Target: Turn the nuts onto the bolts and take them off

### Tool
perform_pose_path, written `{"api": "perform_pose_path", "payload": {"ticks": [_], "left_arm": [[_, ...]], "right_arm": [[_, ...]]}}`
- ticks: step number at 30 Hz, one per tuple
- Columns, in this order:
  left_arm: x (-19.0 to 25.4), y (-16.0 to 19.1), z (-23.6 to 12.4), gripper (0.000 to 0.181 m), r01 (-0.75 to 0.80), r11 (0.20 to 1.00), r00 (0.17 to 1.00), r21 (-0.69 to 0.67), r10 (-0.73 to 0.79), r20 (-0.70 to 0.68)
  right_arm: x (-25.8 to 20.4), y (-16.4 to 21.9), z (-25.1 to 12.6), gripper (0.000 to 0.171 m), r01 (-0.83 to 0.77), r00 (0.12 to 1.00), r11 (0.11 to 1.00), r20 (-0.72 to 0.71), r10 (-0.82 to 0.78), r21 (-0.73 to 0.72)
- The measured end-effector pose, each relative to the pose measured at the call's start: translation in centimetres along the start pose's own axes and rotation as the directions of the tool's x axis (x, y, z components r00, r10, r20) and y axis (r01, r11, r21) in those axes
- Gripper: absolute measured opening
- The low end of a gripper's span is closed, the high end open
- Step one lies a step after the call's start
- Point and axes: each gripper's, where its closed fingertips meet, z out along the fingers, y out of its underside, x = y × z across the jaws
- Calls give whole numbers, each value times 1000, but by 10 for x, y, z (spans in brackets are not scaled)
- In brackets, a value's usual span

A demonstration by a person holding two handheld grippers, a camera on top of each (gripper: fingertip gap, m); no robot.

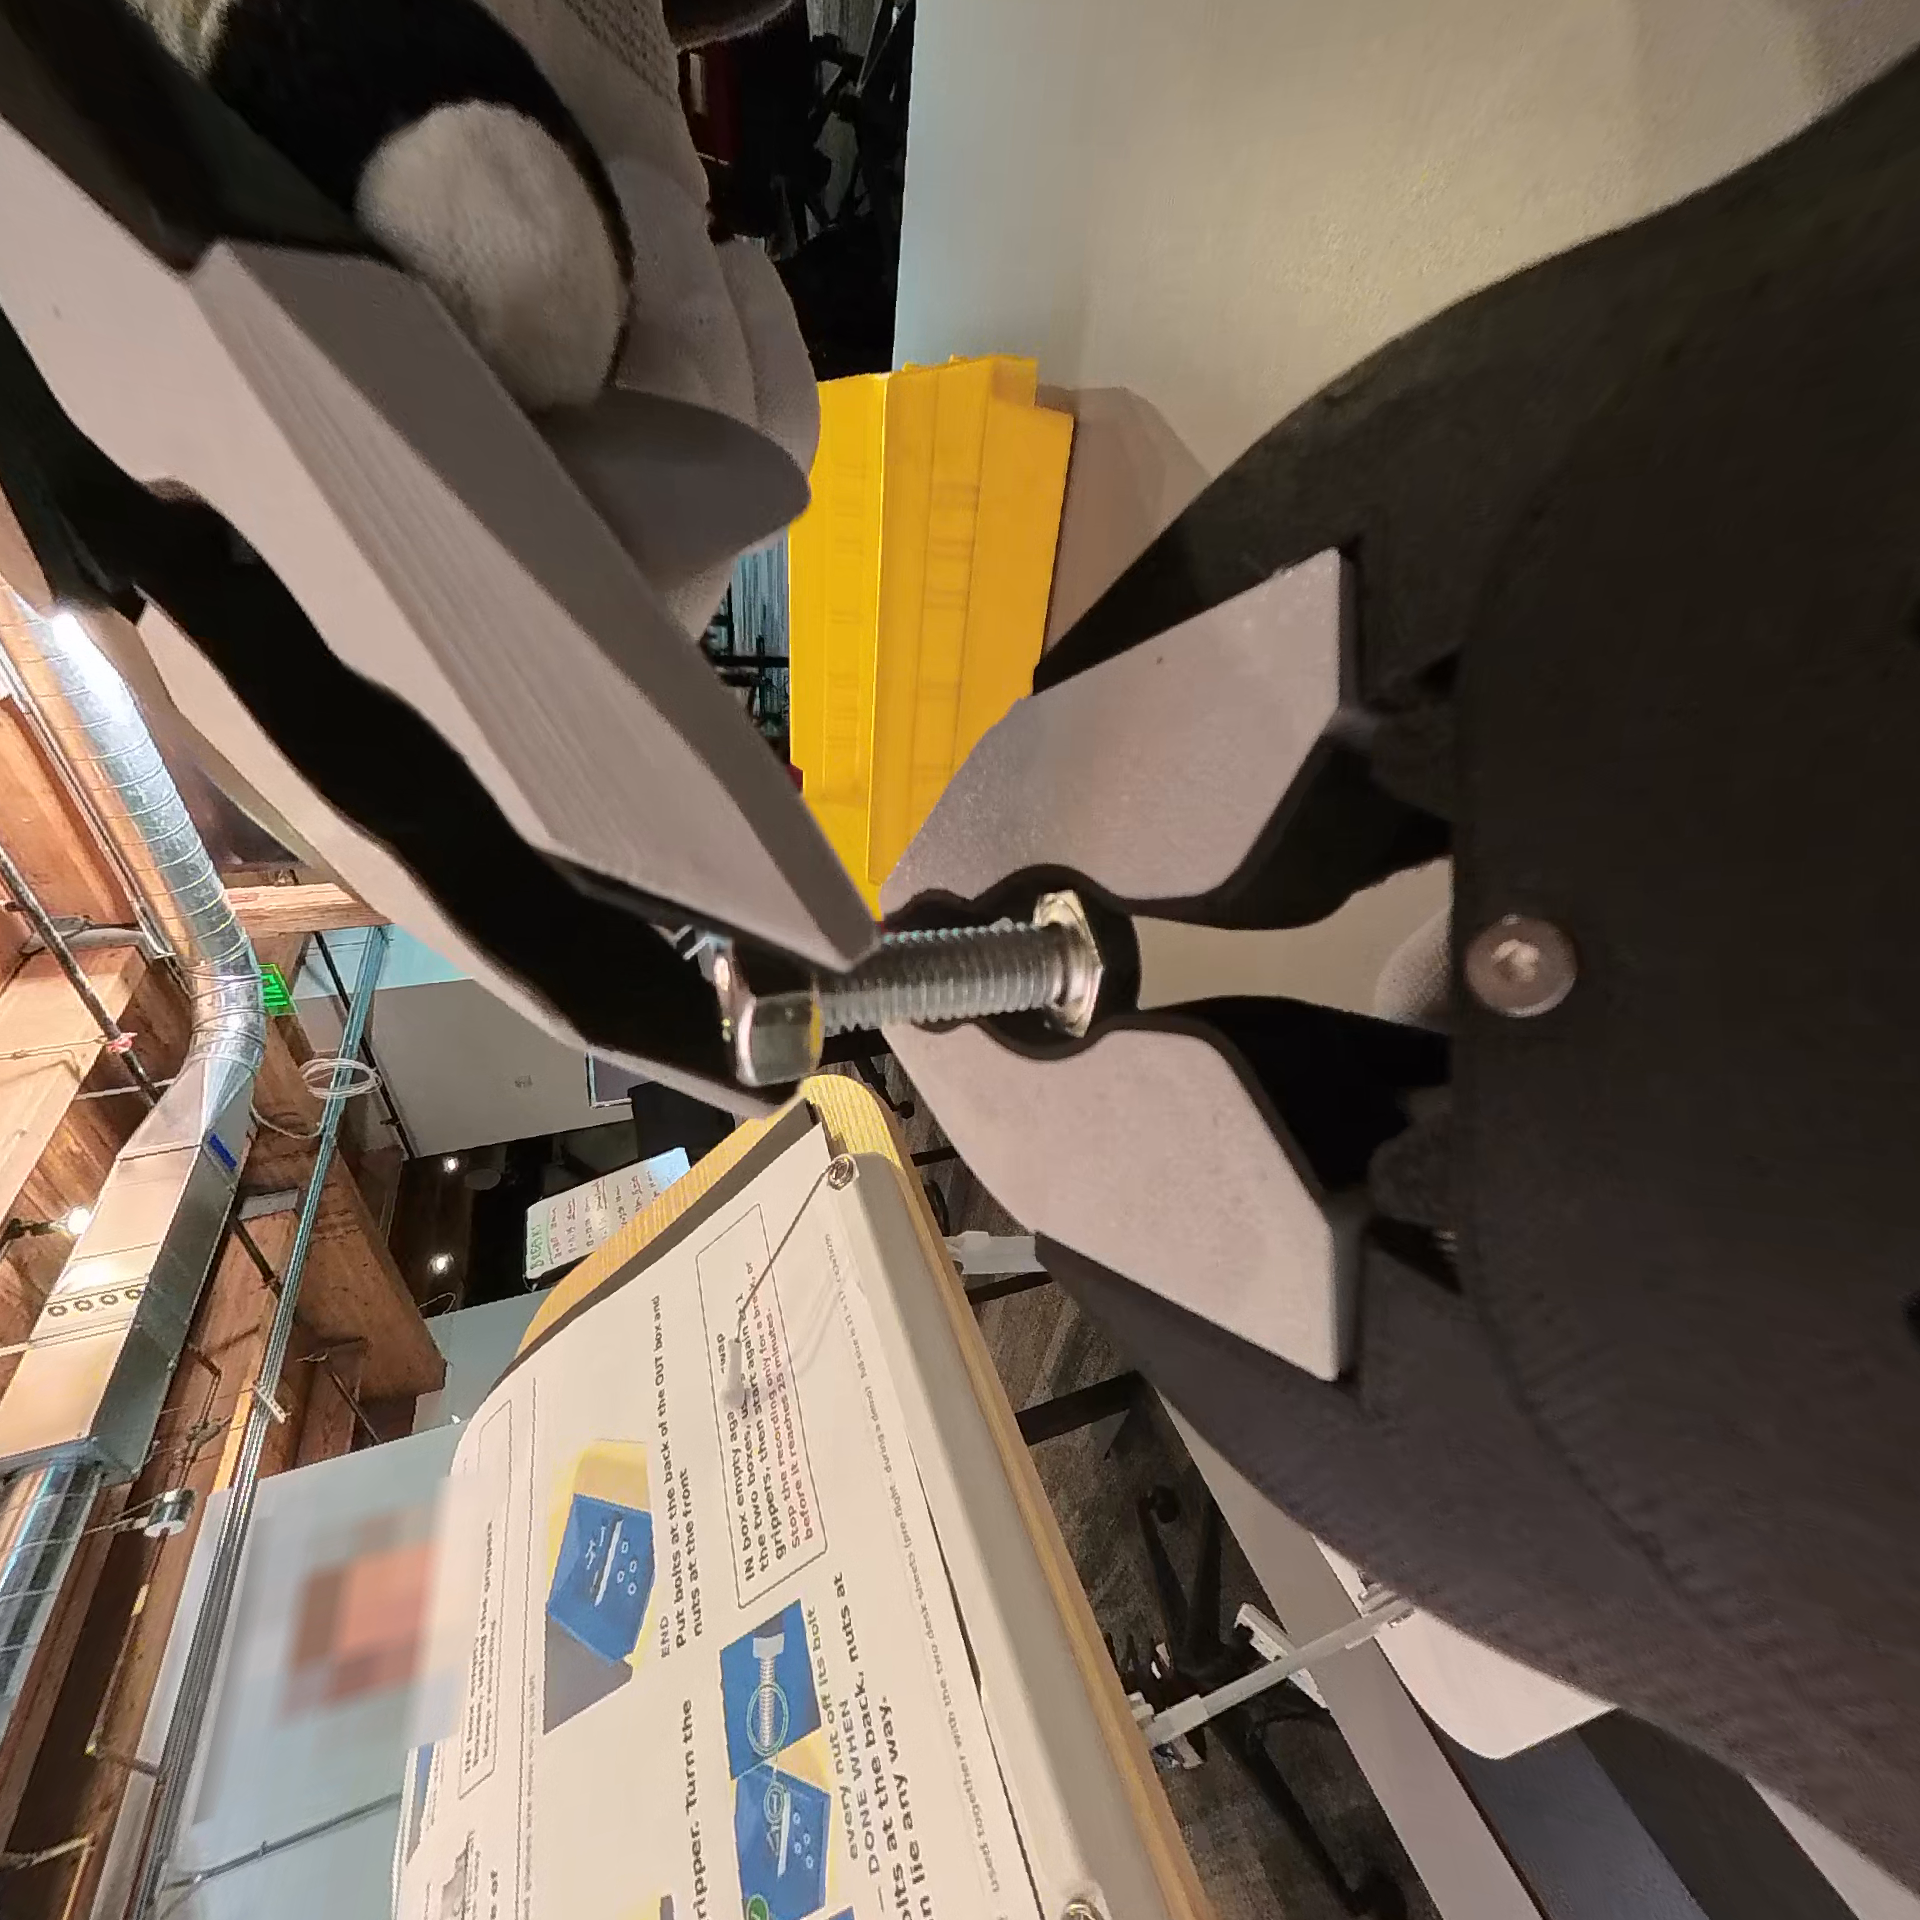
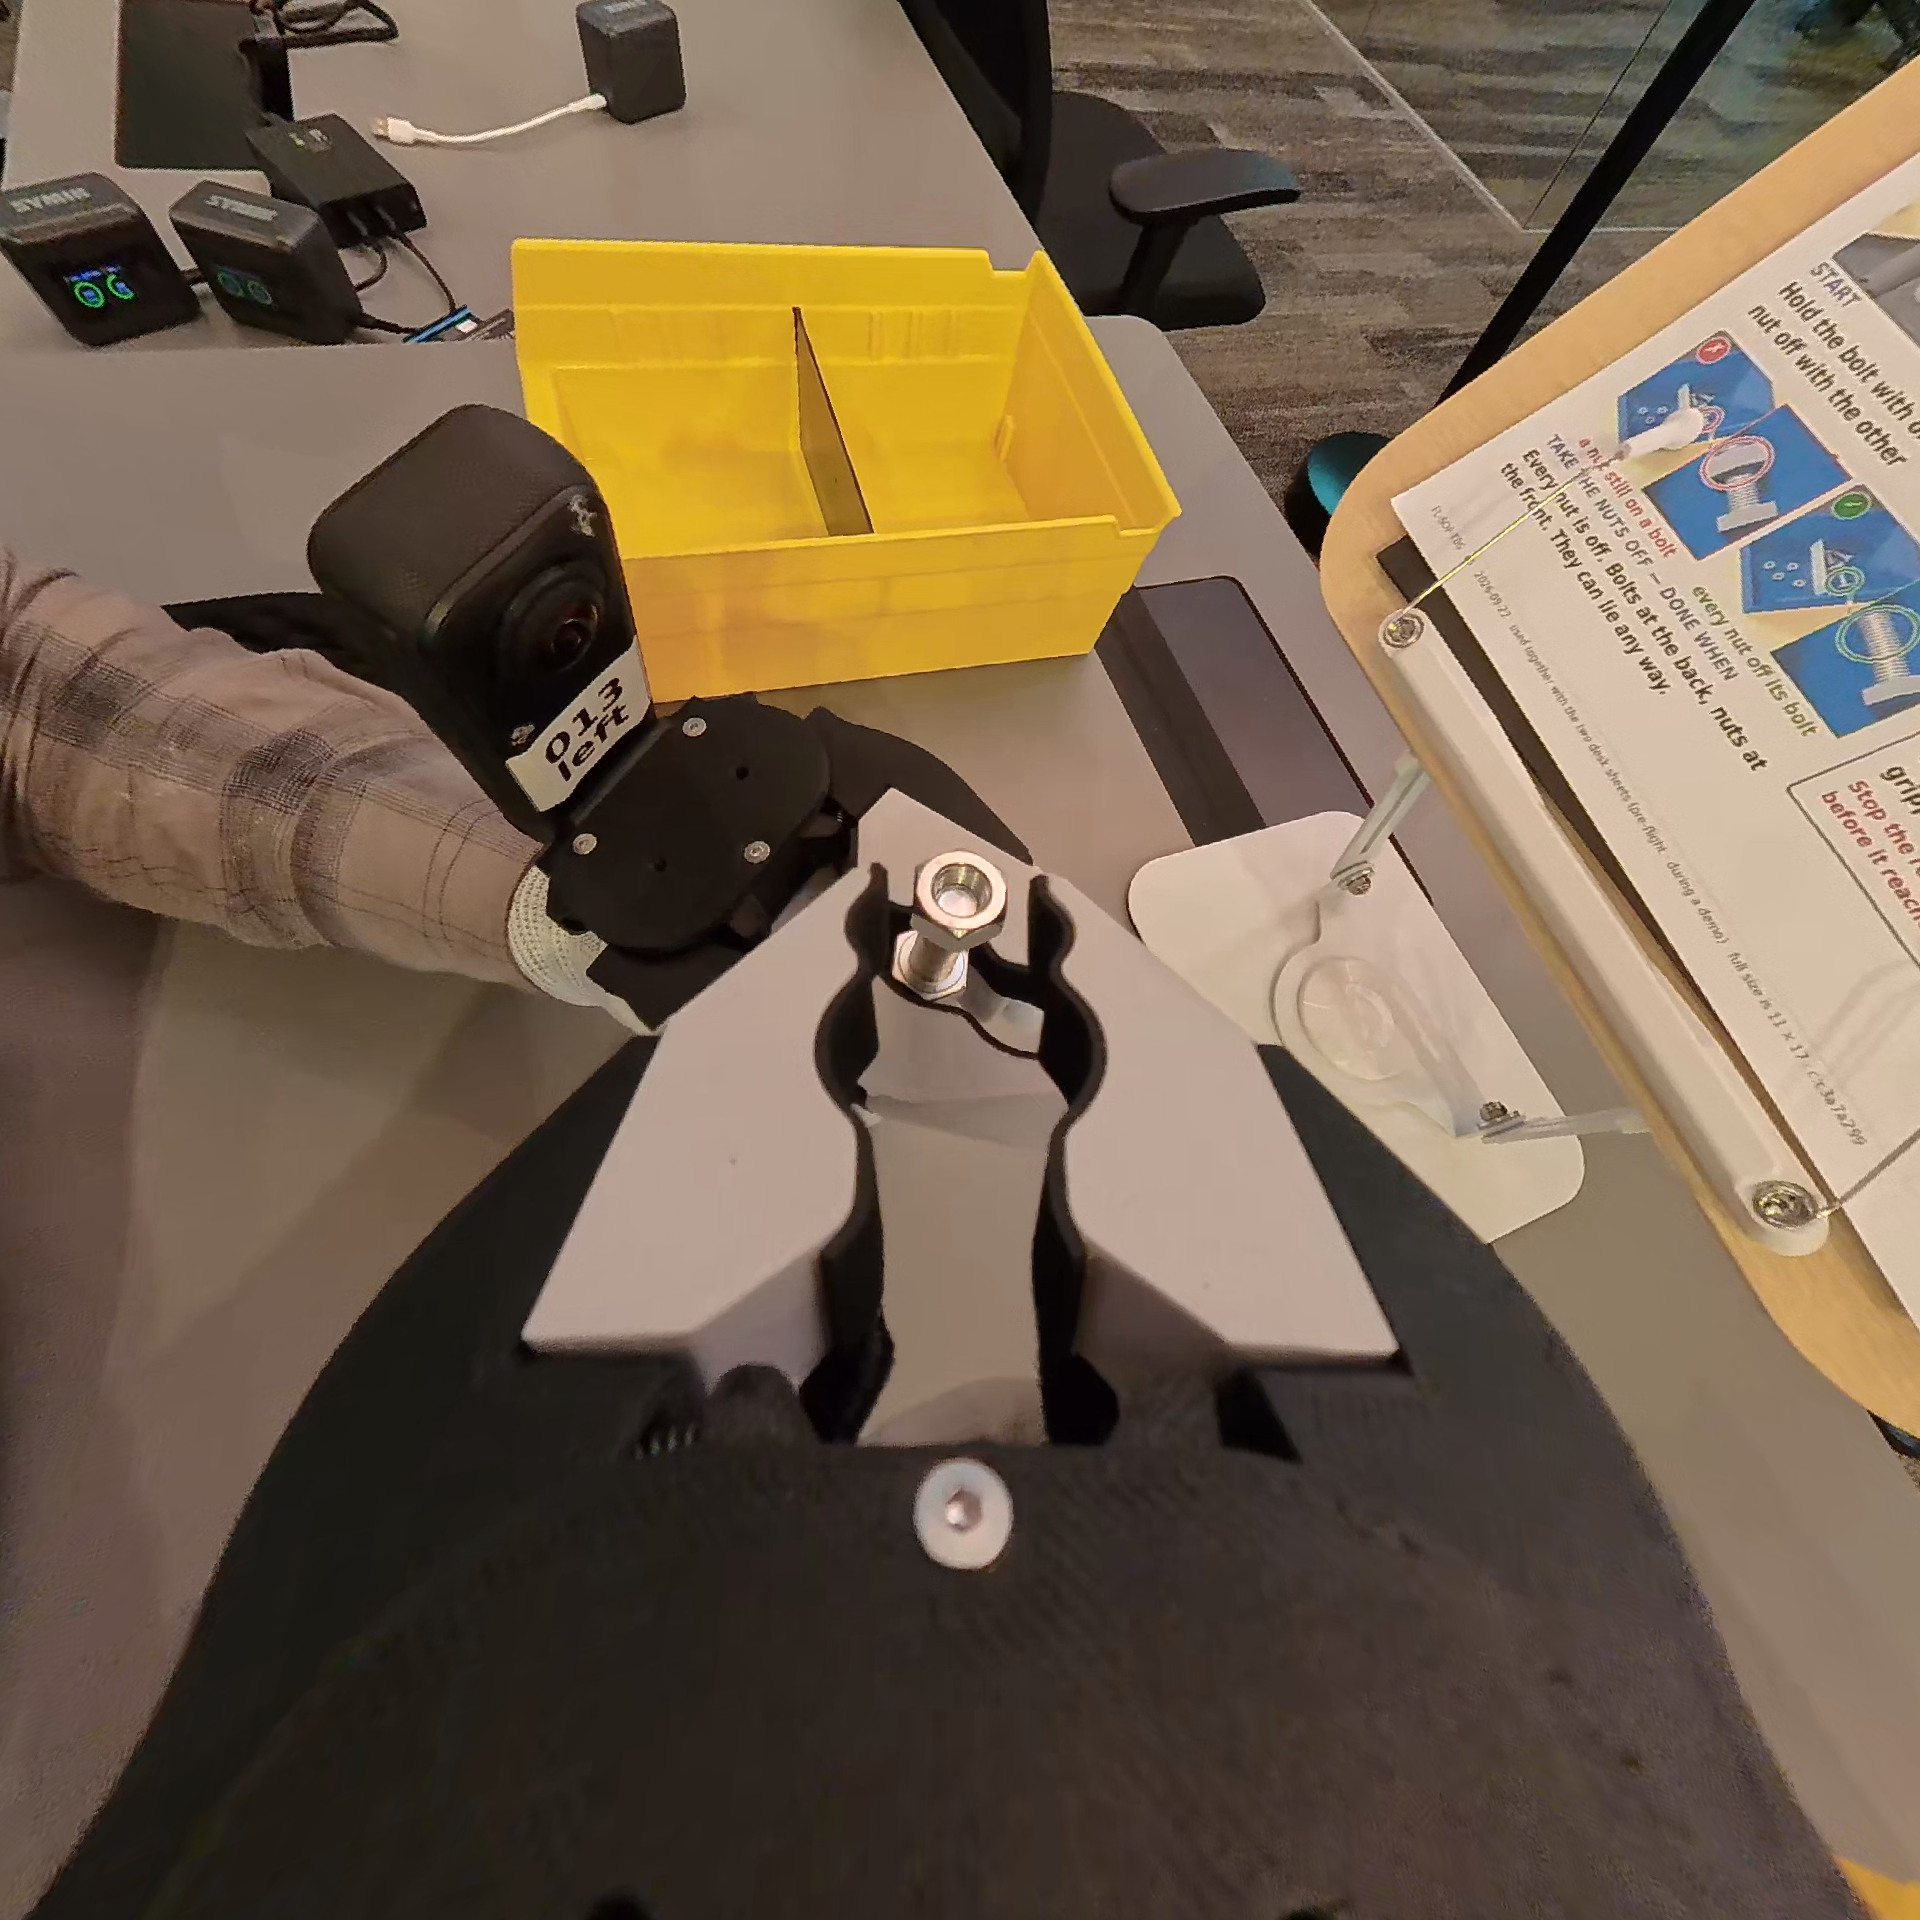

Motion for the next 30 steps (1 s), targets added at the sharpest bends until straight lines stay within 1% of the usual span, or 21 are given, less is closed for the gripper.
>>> {"api": "perform_pose_path", "payload": {"ticks": [3,5,7,9,12,14,15,17,21,28,30], "left_arm": [[1,0,0,11,-1,1000,1000,0,1,-9],[3,1,0,10,-3,1000,1000,-4,3,-21],[5,1,1,10,-4,1000,1000,-6,3,-30],[7,2,1,10,0,1000,999,-8,0,-47],[12,2,1,10,0,1000,997,-9,0,-77],[16,1,1,10,-2,1000,995,-8,1,-96],[17,1,1,10,-2,1000,995,-8,1,-100],[18,1,1,10,-2,1000,994,-9,1,-106],[19,1,1,10,-7,1000,994,-10,6,-112],[20,0,1,10,-15,1000,993,-9,14,-114],[21,1,1,10,-18,1000,993,-10,17,-115]], "right_arm": [[1,0,-4,30,23,1000,1000,2,-23,-8],[0,-3,-9,37,60,998,998,30,-59,-22],[-2,-6,-16,35,124,989,991,81,-120,-47],[-2,-12,-23,35,228,968,971,126,-219,-65],[-9,-13,-30,31,439,879,894,249,-407,-90],[-12,-10,-32,32,553,803,826,336,-493,-110],[-11,-11,-32,33,592,774,798,358,-522,-115],[-9,-9,-29,36,643,731,753,406,-549,-141],[-13,-1,-25,32,694,669,701,504,-546,-162],[-12,9,-19,23,705,657,681,545,-521,-199],[-11,10,-18,16,696,666,687,546,-508,-211]]}}
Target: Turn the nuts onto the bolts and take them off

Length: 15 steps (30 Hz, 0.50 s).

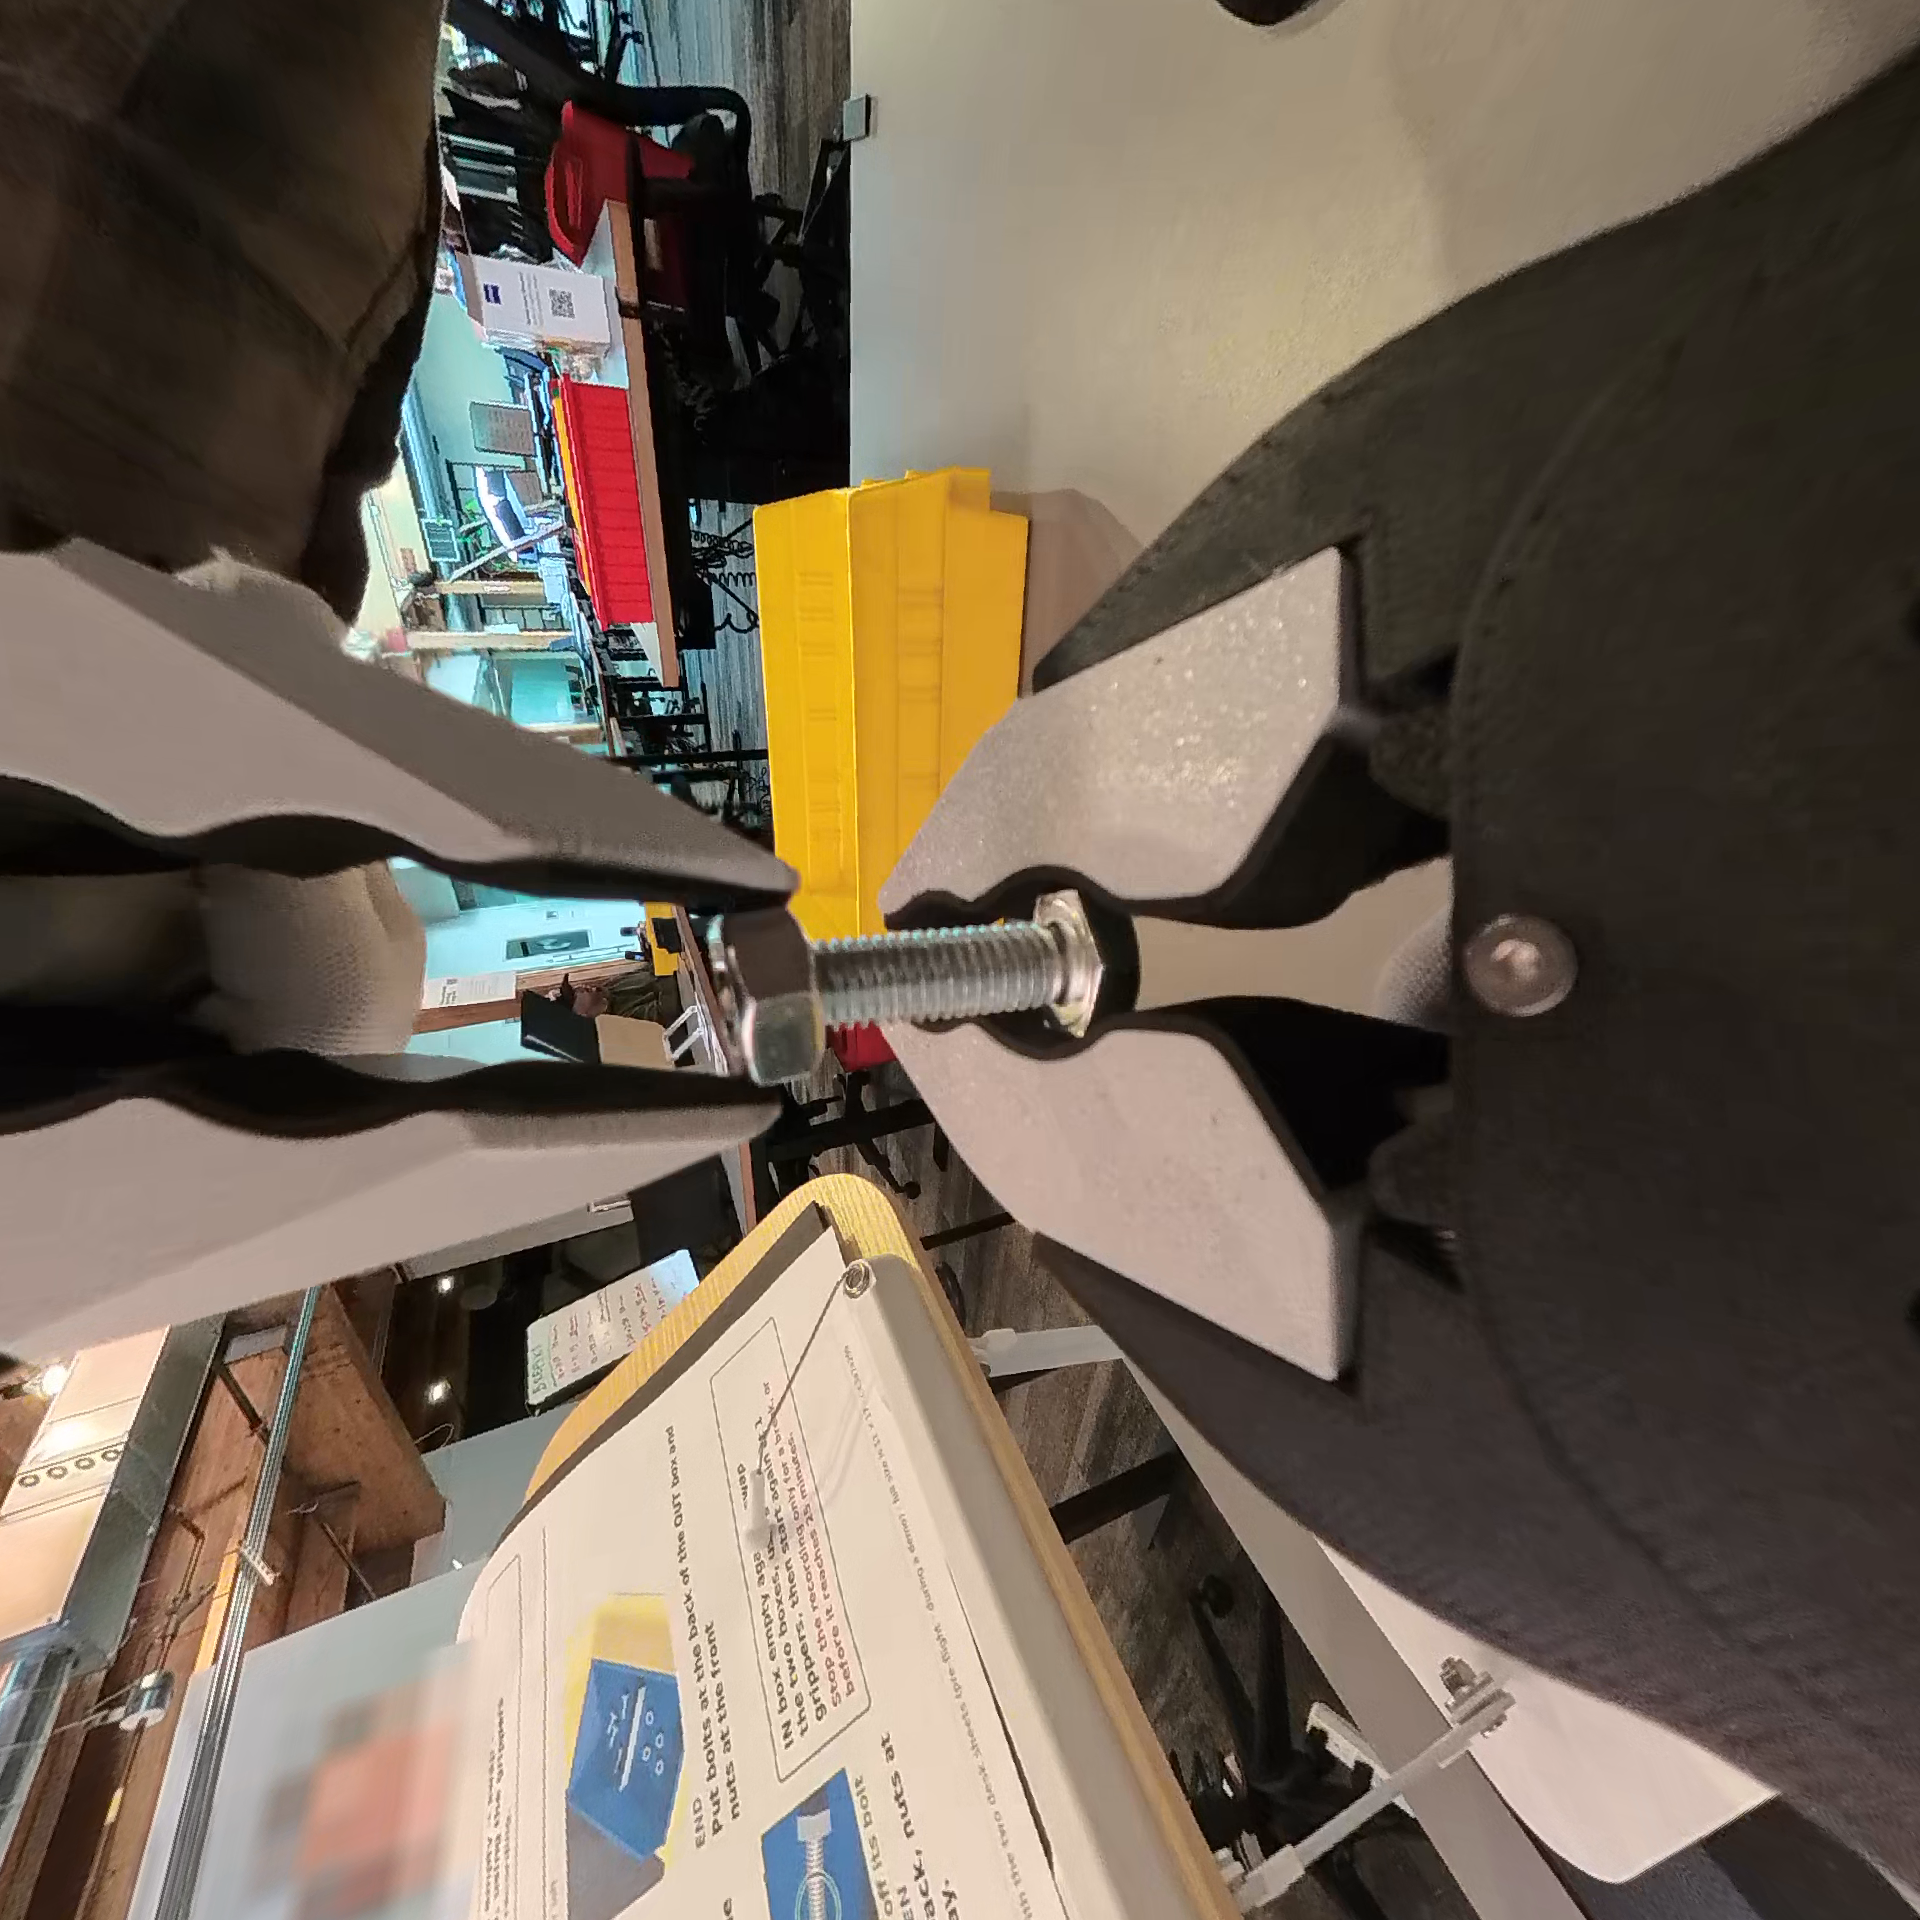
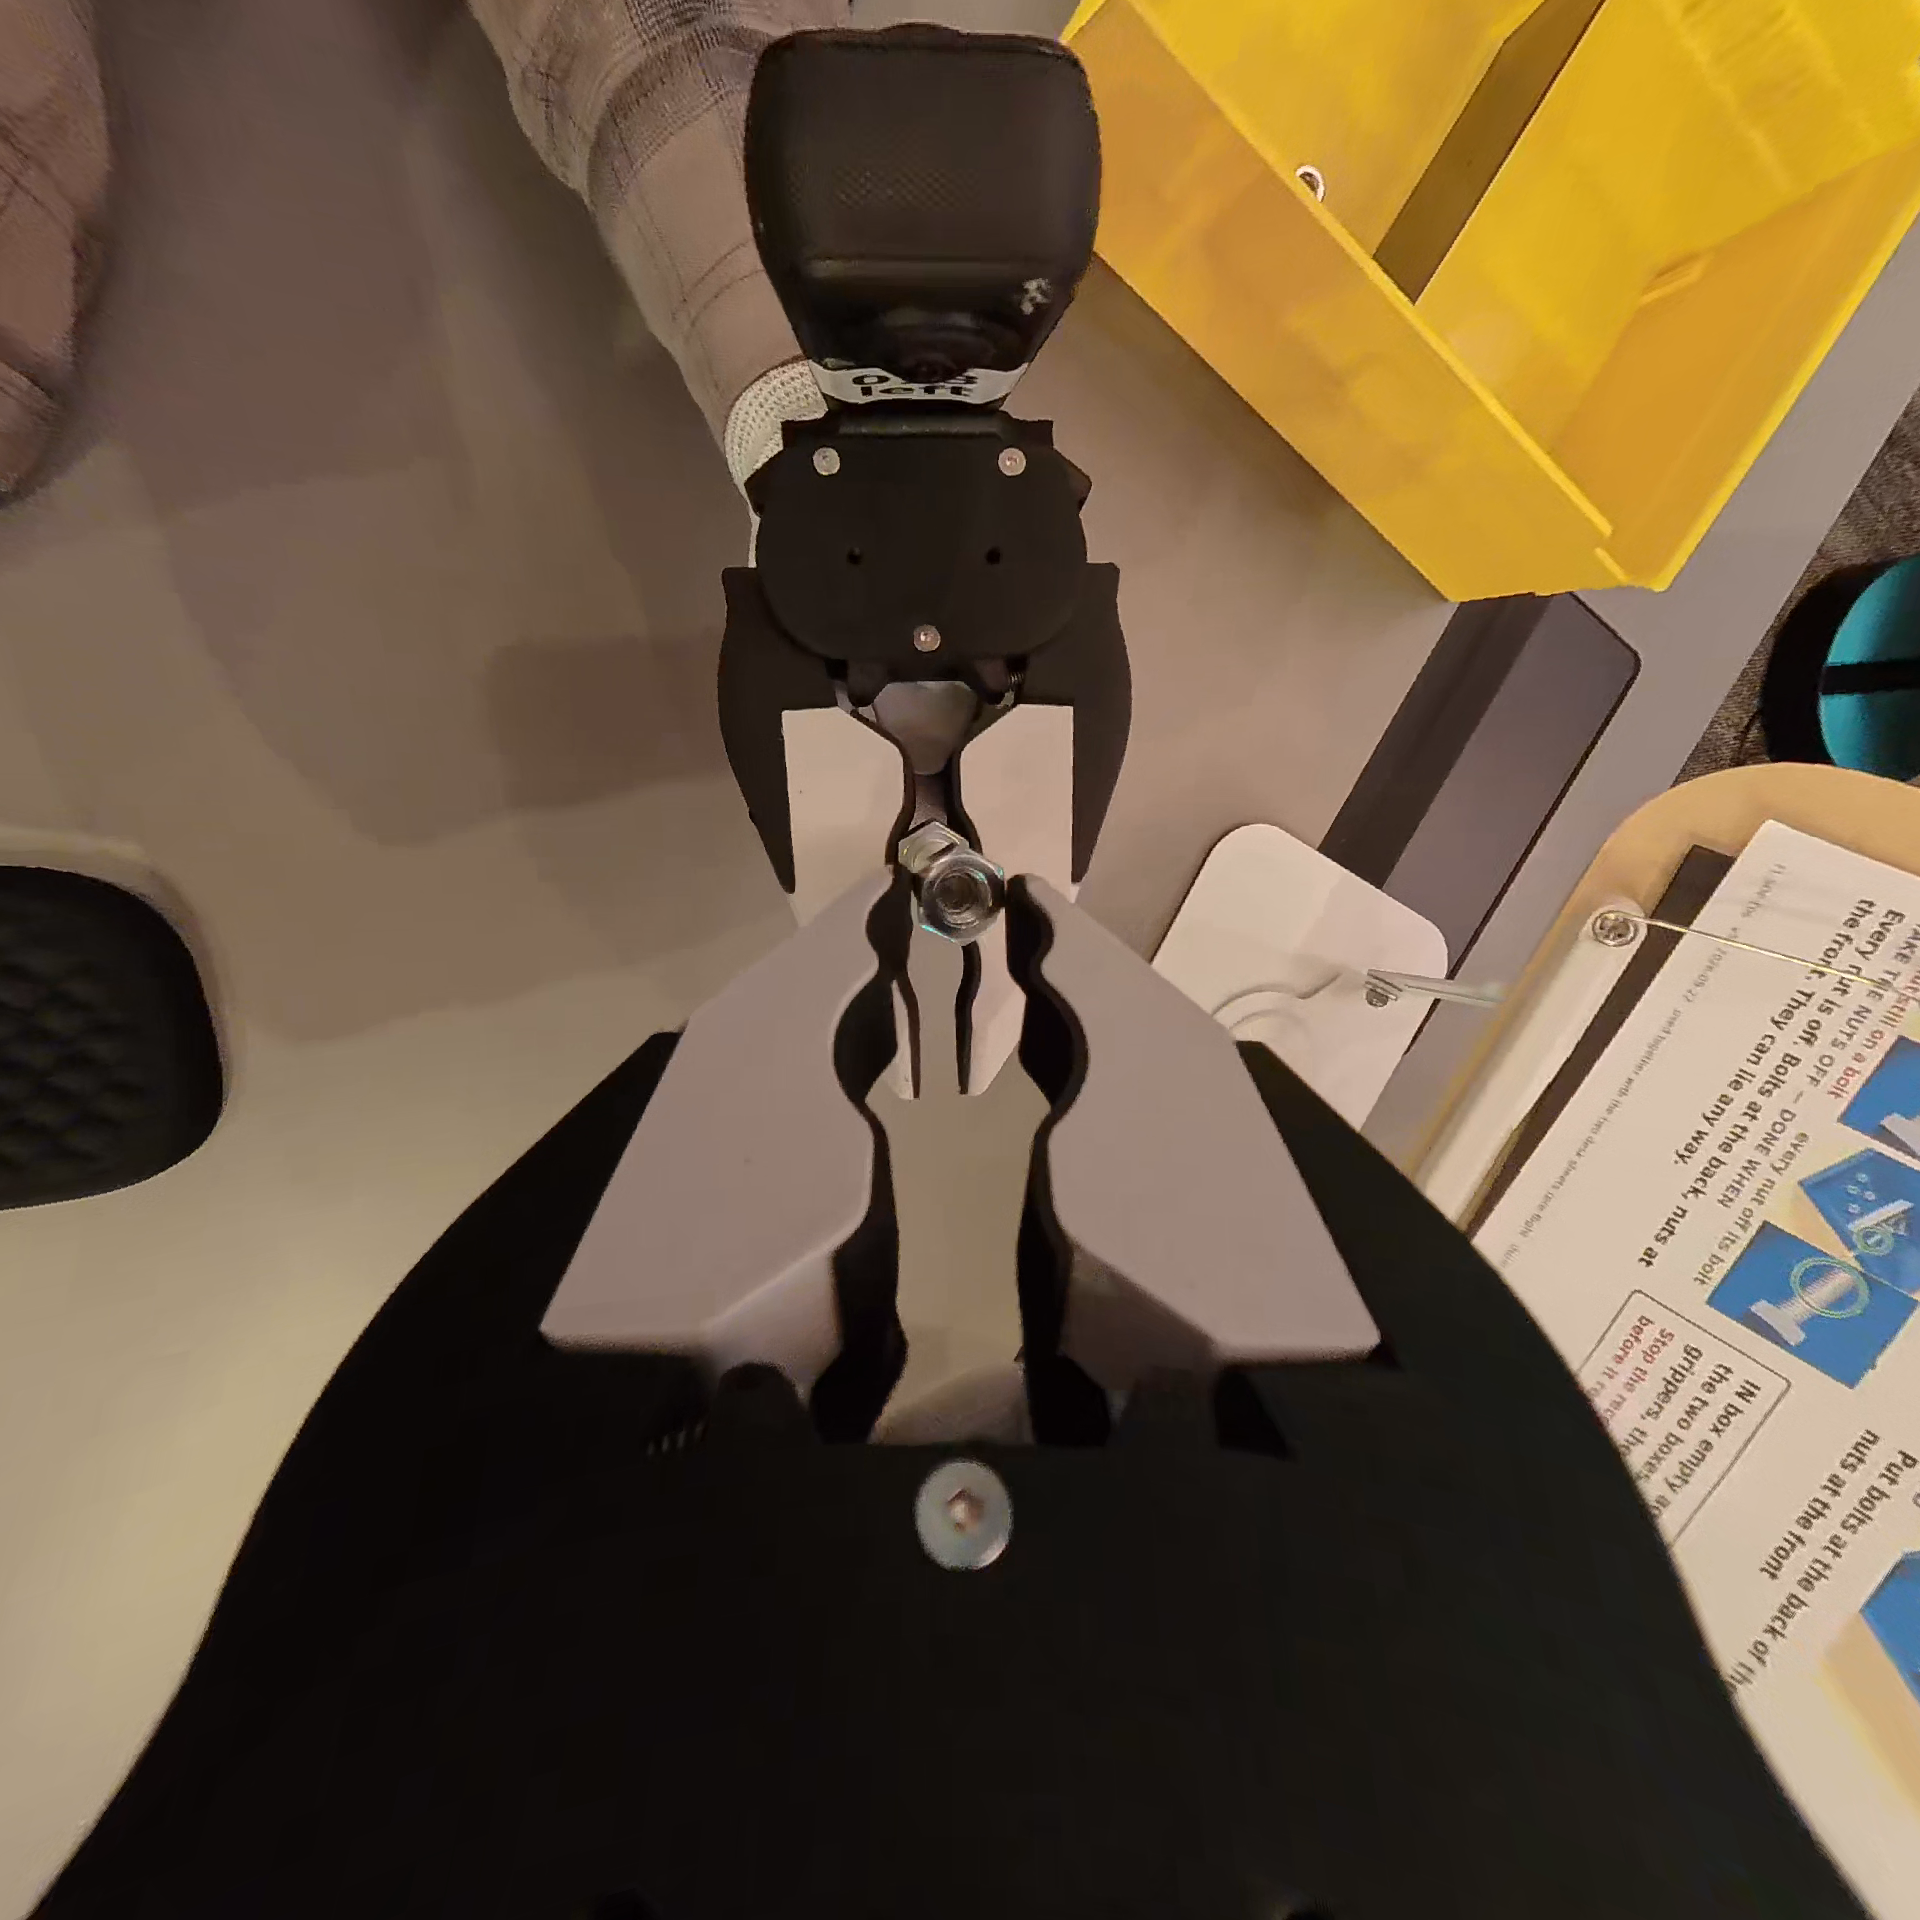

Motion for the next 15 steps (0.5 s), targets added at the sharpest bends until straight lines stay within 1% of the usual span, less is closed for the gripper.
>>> {"api": "perform_pose_path", "payload": {"ticks": [4,8,12,15], "left_arm": [[0,2,0,10,-13,1000,1000,-5,13,8],[-4,4,0,10,-5,1000,999,-11,5,33],[-9,6,0,11,-9,1000,998,-23,10,65],[-11,10,1,10,-13,999,996,-35,16,83]], "right_arm": [[-1,1,1,15,-33,999,999,3,33,-1],[3,2,2,15,-133,991,991,-27,133,4],[6,4,4,15,-266,961,964,-69,267,25],[7,6,6,15,-388,915,920,-98,391,44]]}}
